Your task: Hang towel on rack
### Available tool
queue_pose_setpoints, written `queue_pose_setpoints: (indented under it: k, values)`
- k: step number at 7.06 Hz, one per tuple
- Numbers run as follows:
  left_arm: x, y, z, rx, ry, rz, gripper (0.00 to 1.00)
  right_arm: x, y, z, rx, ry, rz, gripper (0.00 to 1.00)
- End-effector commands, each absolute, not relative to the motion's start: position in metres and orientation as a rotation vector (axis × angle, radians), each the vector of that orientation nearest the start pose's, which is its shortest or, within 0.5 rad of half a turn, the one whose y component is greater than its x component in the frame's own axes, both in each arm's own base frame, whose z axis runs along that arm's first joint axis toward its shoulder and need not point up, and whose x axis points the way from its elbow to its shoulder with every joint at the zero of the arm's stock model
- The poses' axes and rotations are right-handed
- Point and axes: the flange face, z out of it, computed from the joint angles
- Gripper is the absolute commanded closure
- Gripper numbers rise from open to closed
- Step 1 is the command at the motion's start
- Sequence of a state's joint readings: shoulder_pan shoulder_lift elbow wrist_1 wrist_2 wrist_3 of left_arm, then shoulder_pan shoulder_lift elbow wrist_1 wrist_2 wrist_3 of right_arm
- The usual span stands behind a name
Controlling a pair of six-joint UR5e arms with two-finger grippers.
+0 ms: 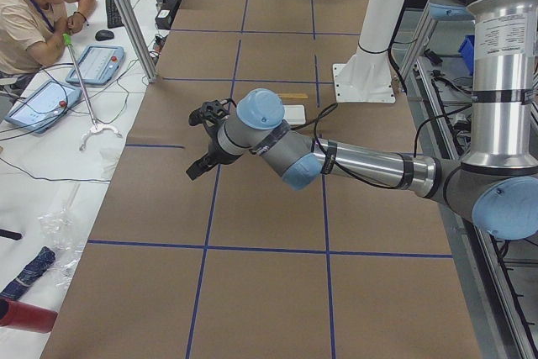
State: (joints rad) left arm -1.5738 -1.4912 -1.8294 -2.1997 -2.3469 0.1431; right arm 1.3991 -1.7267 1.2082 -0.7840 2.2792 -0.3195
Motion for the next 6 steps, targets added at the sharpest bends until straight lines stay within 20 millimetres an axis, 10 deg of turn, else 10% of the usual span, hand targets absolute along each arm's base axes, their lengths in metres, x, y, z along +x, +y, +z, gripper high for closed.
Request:
queue_pose_setpoints:
  k: [1, 4, 6]
  values:
    - [-0.065, -0.472, 0.493, 0.822, 0.677, 0.441, 0.0, -0.002, -0.393, 0.825, 0.315, -0.723, -0.579, 0.24]
    - [-0.065, -0.472, 0.493, 0.822, 0.677, 0.441, 0.0, -0.01, -0.388, 0.828, 0.321, -0.73, -0.609, 0.28]
    - [-0.065, -0.472, 0.492, 0.824, 0.677, 0.442, 0.0, -0.014, -0.389, 0.826, 0.326, -0.731, -0.628, 0.91]
